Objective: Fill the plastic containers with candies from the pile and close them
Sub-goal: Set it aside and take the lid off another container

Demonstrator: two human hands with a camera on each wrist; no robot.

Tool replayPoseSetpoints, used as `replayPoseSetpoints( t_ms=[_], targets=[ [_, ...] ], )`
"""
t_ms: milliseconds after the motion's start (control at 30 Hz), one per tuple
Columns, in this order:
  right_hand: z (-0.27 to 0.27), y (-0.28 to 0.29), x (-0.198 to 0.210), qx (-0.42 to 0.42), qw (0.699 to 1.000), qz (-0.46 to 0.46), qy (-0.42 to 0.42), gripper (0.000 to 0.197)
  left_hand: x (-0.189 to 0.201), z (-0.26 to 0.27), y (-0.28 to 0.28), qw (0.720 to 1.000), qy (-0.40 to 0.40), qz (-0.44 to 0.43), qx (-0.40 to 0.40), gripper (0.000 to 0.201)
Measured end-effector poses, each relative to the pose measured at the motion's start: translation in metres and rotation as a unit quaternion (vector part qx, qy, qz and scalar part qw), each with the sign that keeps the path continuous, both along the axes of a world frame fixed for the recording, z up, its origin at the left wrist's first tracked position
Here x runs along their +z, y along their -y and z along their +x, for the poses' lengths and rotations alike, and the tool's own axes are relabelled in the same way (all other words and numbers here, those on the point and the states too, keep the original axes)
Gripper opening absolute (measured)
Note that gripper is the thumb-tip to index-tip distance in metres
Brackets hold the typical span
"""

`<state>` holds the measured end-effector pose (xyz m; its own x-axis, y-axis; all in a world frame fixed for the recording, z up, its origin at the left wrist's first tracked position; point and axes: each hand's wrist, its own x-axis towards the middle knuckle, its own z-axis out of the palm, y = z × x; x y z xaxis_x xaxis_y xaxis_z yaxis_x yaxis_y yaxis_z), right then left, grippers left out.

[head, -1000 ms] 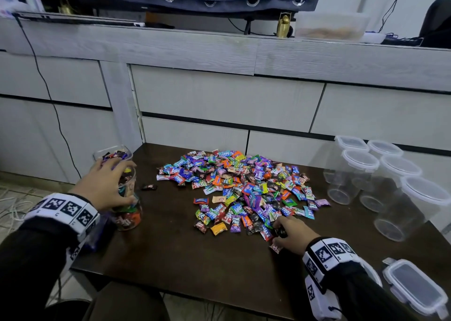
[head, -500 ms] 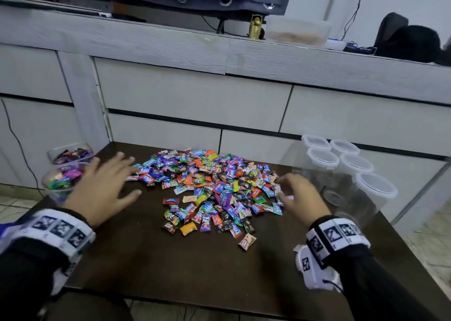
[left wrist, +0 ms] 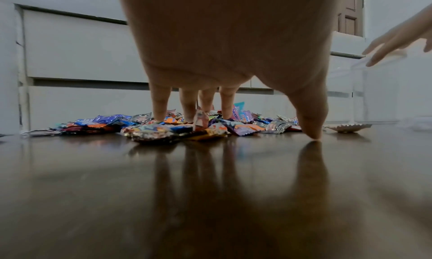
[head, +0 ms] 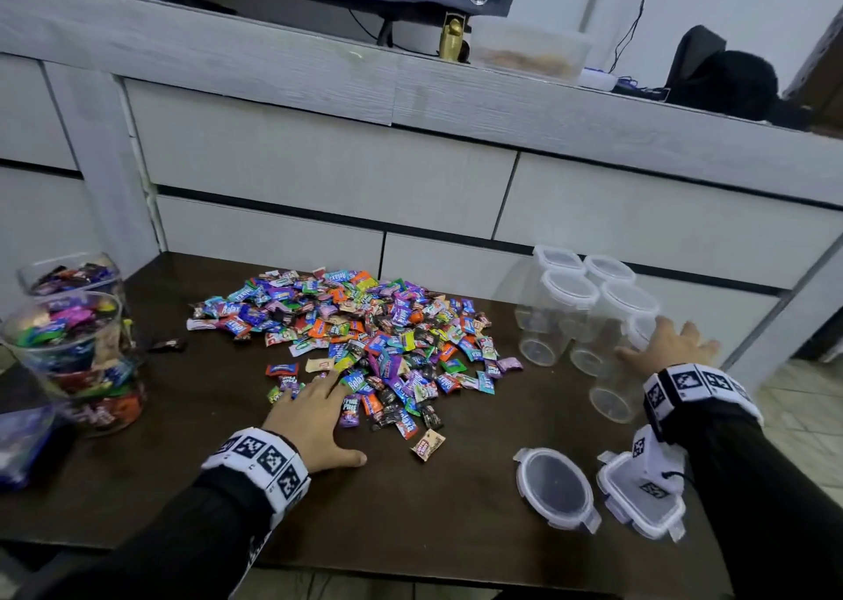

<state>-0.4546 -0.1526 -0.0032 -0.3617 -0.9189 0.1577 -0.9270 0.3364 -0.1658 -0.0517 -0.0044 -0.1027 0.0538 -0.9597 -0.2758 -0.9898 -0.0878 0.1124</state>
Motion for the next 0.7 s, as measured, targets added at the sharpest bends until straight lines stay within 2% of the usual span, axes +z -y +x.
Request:
replayPoseSetpoints(
  t_ms=[100, 233, 567, 700],
  targets=[
    [-0.006, 0.0, -0.011, 0.01, 0.998, -0.037, 0.054, 0.071, 0.0, 0.001, 0.0, 1.0, -0.005, 0.009, -0.006, 0.101],
    [0.004, -0.008, -0.009, 0.042, 0.996, -0.057, 0.061, 0.069, 0.001, 0.0, -0.001, 1.0, -0.002, 0.013, -0.004, 0.098],
    [0.091, -0.06, 0.005, 0.268, 0.961, 0.017, 0.068, 0.073, 0.003, 0.001, -0.004, 1.0, -0.007, 0.013, -0.013, 0.096],
    [0.114, -0.096, 0.009, 0.356, 0.932, 0.043, 0.045, 0.074, 0.003, 0.001, -0.002, 1.0, -0.005, 0.015, -0.015, 0.096]
  ],
)
